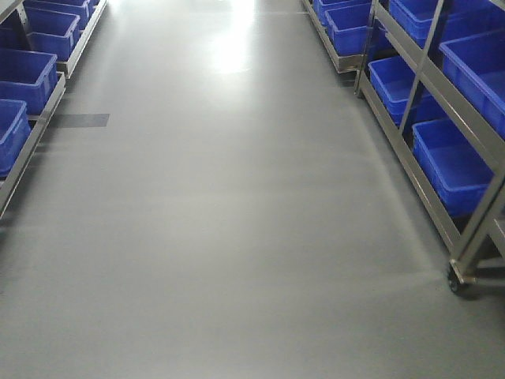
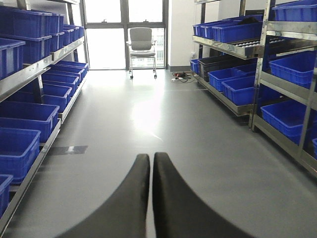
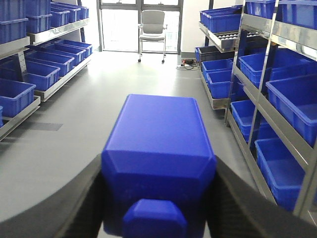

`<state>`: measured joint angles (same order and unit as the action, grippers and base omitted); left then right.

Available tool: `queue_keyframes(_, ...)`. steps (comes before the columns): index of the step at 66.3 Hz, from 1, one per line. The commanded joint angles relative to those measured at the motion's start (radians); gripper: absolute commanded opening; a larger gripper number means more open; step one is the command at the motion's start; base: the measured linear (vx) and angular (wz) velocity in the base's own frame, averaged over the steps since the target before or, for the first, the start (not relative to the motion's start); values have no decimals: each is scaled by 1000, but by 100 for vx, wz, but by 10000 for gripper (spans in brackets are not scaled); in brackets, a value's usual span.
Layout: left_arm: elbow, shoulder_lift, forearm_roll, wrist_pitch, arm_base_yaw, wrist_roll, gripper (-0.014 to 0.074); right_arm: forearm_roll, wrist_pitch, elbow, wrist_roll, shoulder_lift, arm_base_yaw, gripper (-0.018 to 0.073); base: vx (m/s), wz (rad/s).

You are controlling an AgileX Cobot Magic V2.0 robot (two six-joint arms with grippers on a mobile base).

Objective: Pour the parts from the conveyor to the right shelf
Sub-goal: 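Turn and drive down the aisle between blue-bin shelves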

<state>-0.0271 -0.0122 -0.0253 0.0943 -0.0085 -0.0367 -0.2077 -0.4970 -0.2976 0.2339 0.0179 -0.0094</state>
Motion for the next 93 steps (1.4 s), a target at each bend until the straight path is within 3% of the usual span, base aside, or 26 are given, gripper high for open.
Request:
queue_keyframes(1,20,-12,6,-72,-5,-7,-6,0,77,-25,4,2,-4,-1,60,0)
queue_keyframes(93,20,-12,6,-72,-5,-7,-6,0,77,-25,4,2,-4,-1,62,4)
